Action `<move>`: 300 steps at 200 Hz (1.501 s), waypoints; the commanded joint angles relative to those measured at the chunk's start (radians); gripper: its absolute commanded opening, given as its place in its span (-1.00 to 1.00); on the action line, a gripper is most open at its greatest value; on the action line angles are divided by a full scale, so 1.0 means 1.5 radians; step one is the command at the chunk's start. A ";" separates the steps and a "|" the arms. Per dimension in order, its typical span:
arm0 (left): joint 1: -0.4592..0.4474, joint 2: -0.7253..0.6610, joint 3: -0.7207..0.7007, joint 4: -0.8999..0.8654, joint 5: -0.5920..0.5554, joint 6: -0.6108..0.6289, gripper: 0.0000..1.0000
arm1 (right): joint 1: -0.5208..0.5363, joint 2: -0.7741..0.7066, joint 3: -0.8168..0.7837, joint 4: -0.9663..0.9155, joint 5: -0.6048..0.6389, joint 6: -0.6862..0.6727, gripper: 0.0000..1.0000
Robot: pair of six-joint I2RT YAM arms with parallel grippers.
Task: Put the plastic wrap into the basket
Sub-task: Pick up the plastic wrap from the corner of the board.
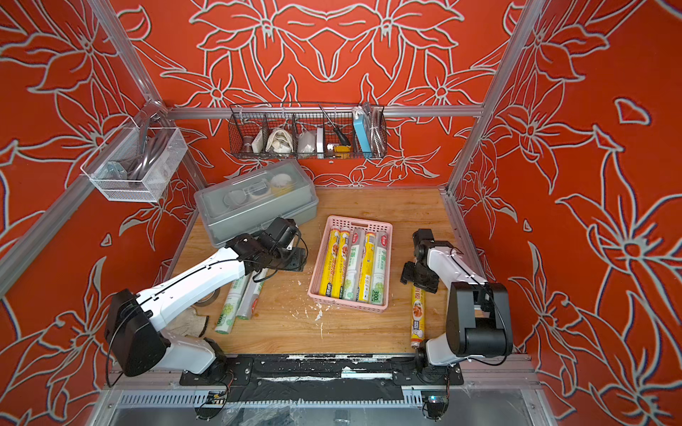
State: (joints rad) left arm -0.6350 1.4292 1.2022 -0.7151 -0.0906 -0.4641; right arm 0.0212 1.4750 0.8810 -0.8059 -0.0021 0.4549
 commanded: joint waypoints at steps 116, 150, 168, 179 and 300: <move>0.000 0.001 0.011 0.002 0.015 0.004 0.31 | 0.089 0.006 -0.029 -0.050 0.019 0.036 0.27; -0.002 -0.004 0.006 0.000 0.018 0.002 0.31 | 0.102 0.017 -0.034 -0.046 0.028 0.039 0.25; -0.003 -0.006 0.003 0.000 0.018 0.001 0.31 | 0.104 0.021 -0.037 -0.041 0.033 0.039 0.15; -0.004 -0.008 0.002 0.000 0.018 0.000 0.31 | 0.105 0.025 -0.039 -0.038 0.034 0.038 0.11; -0.005 -0.012 0.006 -0.008 0.008 0.001 0.31 | 0.105 -0.046 0.095 -0.135 0.036 0.040 -0.28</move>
State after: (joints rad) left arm -0.6369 1.4300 1.2022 -0.7086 -0.0685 -0.4644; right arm 0.1715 1.4719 0.9157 -0.9161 0.0299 0.4999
